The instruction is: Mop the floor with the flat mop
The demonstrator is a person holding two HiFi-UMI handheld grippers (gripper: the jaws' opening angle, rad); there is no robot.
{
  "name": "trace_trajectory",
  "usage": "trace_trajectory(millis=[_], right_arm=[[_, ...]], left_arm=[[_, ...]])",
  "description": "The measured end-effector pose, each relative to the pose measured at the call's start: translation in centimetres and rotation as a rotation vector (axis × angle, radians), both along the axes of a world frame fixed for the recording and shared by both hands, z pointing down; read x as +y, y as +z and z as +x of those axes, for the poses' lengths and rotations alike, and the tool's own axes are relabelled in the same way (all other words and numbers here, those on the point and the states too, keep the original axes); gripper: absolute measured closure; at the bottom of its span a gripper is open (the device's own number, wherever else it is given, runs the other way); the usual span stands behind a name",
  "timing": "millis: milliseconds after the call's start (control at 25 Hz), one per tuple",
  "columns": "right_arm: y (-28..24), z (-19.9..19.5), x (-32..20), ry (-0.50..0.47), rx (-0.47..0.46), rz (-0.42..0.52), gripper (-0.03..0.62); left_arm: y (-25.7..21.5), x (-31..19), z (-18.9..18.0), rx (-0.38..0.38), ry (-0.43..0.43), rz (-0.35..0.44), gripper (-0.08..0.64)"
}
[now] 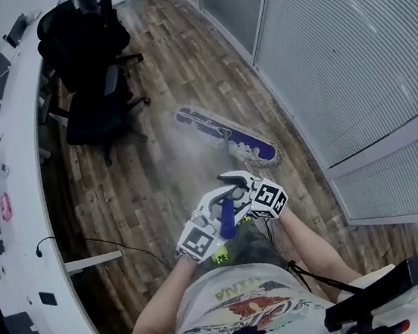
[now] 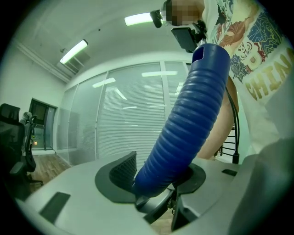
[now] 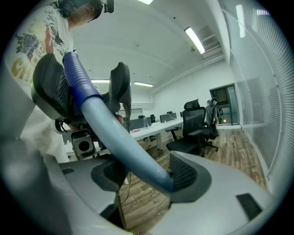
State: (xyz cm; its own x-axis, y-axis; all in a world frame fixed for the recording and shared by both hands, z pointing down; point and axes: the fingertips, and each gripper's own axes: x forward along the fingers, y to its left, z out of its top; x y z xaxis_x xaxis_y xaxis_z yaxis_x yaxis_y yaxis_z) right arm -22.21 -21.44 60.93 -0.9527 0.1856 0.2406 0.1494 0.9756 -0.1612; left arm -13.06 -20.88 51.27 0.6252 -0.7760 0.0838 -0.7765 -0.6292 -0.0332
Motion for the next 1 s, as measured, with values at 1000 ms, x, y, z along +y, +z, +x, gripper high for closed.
trace_trajectory(millis=[1000], right_arm=[[1.5, -10.1, -50.8, 0.063, -0.036, -0.028, 0.345]], left_arm=[[1.8, -50.4, -10.3, 0.024, -0.088, -0.043, 0.379]])
